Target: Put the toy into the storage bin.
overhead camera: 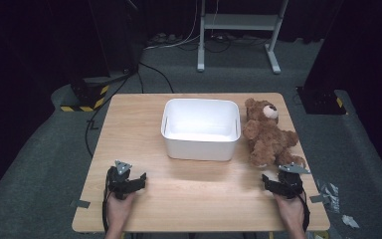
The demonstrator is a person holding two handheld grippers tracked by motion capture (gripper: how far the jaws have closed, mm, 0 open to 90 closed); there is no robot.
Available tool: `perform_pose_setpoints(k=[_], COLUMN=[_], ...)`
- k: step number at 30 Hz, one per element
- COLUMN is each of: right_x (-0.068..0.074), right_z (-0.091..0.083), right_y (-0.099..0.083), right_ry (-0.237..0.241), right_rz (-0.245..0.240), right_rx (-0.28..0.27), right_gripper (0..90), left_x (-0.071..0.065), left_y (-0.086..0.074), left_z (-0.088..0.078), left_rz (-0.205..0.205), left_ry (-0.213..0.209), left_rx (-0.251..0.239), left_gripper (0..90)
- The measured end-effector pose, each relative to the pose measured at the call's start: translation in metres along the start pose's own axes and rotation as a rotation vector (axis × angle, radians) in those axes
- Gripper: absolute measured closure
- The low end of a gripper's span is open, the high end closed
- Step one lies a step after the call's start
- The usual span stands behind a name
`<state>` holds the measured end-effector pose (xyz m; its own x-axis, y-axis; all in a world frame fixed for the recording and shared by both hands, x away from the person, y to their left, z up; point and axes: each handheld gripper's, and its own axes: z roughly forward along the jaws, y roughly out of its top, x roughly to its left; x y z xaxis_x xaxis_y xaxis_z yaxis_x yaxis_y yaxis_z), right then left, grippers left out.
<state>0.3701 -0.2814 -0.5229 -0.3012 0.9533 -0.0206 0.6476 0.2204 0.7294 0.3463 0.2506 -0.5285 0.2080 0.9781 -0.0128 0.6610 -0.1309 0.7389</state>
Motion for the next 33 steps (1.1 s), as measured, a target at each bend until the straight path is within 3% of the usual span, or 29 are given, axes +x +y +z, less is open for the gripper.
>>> perform_pose_setpoints(k=[3, 6, 8, 13, 20, 26, 33], right_x=[0.0, -0.001, -0.001, -0.001, -0.002, -0.002, -0.004], right_z=[0.0, -0.002, -0.001, -0.002, -0.004, -0.012, -0.022], right_y=[0.0, 0.0, -0.001, -0.002, -0.004, -0.004, -0.004], right_ry=[-0.001, -0.003, -0.027, -0.036, -0.037, -0.007, 0.038], right_rz=[-0.006, 0.013, 0.033, 0.048, 0.048, 0.051, 0.056], right_rx=[-0.002, 0.022, 0.012, 0.012, -0.003, -0.007, -0.083], right_gripper=[23.7, 20.1, 19.6, 19.7, 25.6, 28.2, 27.7], left_x=[0.0, 0.0, 0.0, 0.0, 0.0, 0.0, 0.0], left_y=[0.0, 0.0, 0.0, 0.0, 0.0, 0.0, 0.0], left_z=[0.0, 0.0, 0.0, 0.0, 0.0, 0.0, 0.0], left_rz=[-0.002, -0.002, -0.002, 0.002, 0.0, -0.001, -0.003], left_ry=[0.002, 0.003, 0.003, 0.005, 0.003, 0.003, 0.002], left_rx=[0.0, 0.0, 0.0, 0.001, -0.001, -0.001, -0.001], left_gripper=[19.4, 19.5, 19.5, 19.5, 19.8, 19.9, 19.9])
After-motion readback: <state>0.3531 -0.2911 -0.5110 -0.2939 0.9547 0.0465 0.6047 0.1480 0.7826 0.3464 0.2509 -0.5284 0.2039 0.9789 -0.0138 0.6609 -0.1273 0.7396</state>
